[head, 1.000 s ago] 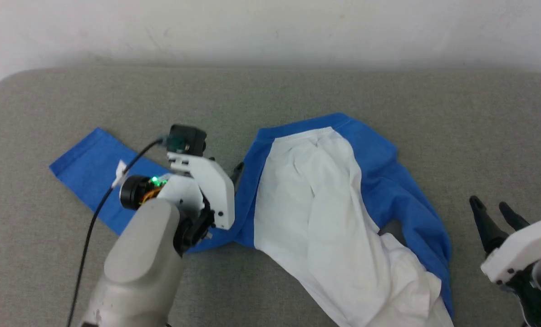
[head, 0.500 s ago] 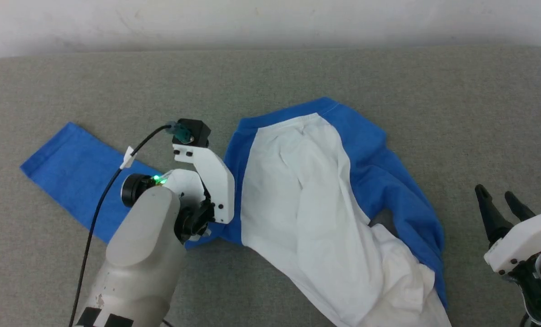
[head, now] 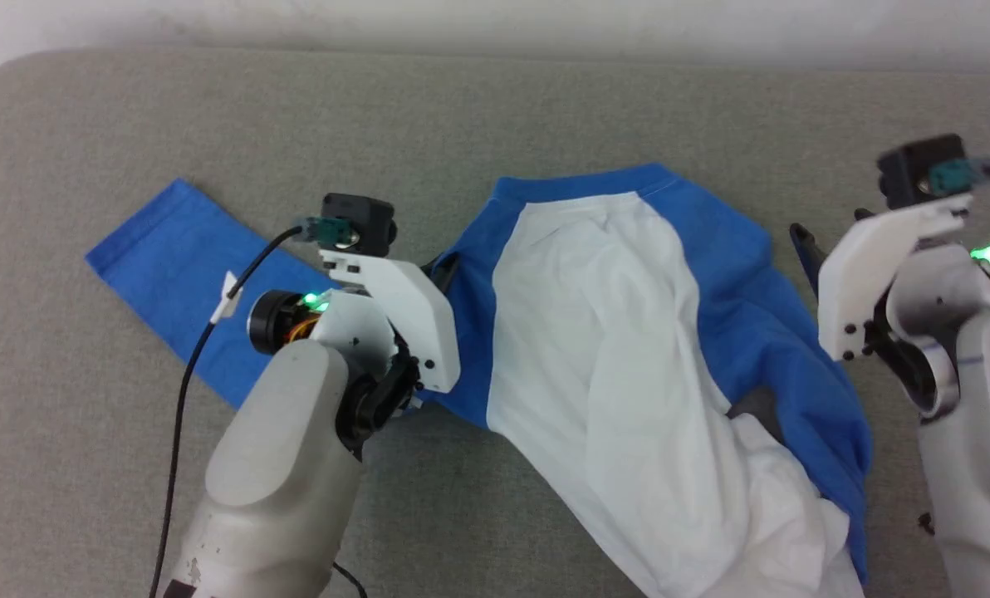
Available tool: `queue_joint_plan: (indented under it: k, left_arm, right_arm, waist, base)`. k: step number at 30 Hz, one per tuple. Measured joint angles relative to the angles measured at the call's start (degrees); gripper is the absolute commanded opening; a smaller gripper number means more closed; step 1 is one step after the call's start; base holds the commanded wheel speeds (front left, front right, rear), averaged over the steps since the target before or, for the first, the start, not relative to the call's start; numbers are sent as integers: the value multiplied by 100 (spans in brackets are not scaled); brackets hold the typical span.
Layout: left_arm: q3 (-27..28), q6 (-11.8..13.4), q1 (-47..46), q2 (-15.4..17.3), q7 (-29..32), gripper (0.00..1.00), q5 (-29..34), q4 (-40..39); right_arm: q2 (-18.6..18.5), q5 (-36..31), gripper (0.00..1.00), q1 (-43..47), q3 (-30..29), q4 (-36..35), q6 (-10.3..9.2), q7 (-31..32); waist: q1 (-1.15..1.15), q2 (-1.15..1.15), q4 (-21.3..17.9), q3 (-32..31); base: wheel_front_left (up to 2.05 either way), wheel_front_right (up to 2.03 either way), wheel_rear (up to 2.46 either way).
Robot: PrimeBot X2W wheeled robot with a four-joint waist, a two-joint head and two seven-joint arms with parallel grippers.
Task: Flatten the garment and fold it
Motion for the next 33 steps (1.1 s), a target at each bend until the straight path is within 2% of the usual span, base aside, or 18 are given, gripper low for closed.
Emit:
queue_joint_plan:
  k: [5, 11, 15, 16, 17, 18, 25, 33]
  left_arm:
    - [-126, -1, 0, -59, -2, 0, -1, -129]
    - [-205, -1, -1, -93, -53, 0, -19, -168]
    - [-238, -2, -1, -99, -83, 0, -26, -159]
    - [-241, -2, -1, -99, -97, 0, -40, -156]
    - [-244, -2, -1, -99, -101, 0, -57, -149]
    - [-248, -3, -1, -98, -103, 0, -57, -142]
    - [-215, -77, -8, -29, -335, 0, -100, -105]
    - [104, -137, -594, 397, -566, 0, -101, -214]
  right_arm:
    - [-387, -188, 100, -681, 657, 1027, 0, 777]
    - [-559, -79, 100, -1039, 1345, 1597, -1, 957]
    - [-711, 14, 100, -1259, 1582, 1788, -1, 954]
    - [-716, 62, 81, -1300, 1575, 1849, -1, 956]
    - [-720, 127, 18, -1328, 1581, 1894, -1, 951]
    - [-722, 175, 0, -1336, 1603, 1916, -1, 902]
    - [-806, 538, 0, -1333, 1672, 1969, 5, 533]
    - [-976, 1152, 0, -1595, 1363, 1303, 5, 345]
  waist:
    - [1, 0, 188, 246]
    - [0, 0, 366, 501]
    - [0, 0, 438, 608]
    - [-1, 0, 447, 622]
    - [-1, 0, 450, 624]
    - [0, 0, 448, 620]
    - [0, 0, 360, 381]
    - [-1, 0, 194, -155]
  base:
    - [0, 0, 0]
    - [0, 0, 0]
    - [0, 0, 0]
    - [0, 0, 0]
    - [0, 0, 0]
    - [0, 0, 0]
    - [0, 0, 0]
    - [0, 0, 0]
